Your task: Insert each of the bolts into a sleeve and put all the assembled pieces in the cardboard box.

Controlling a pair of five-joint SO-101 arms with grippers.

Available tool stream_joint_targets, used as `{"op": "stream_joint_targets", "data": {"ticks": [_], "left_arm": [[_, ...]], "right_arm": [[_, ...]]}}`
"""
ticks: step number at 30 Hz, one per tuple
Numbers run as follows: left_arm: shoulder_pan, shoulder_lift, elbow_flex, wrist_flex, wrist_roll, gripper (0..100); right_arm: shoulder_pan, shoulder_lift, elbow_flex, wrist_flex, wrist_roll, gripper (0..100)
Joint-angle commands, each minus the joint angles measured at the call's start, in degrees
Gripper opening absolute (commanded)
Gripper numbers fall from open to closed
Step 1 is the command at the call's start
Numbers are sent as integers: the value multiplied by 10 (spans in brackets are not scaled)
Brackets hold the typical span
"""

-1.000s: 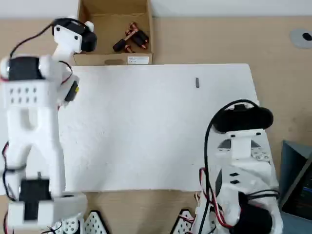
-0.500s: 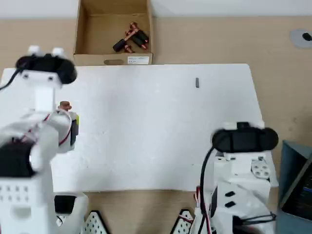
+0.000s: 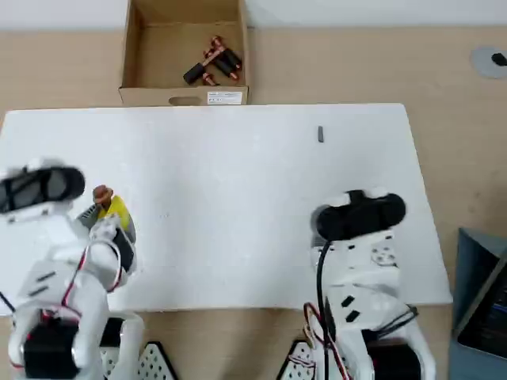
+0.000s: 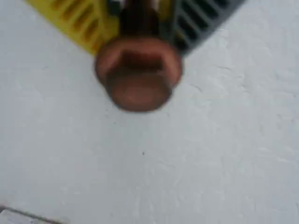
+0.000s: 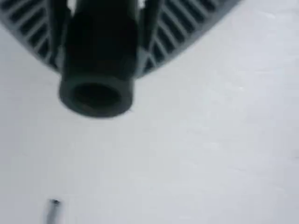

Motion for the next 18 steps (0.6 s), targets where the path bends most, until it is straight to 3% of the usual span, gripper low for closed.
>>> {"op": "stream_joint_targets", "data": {"ticks": [1, 8, 14, 18], "left_arm": [[5, -106, 46, -30, 45, 2], [6, -112, 47, -39, 159, 2], [8, -113, 49, -39, 205, 2], [69, -115, 37, -38, 231, 2]], "right_arm": [[-51, -63, 11, -40, -7, 9], [-160, -65, 55, -86, -7, 9], [-231, -66, 100, -137, -7, 9], [-290, -66, 120, -164, -4, 9]]}}
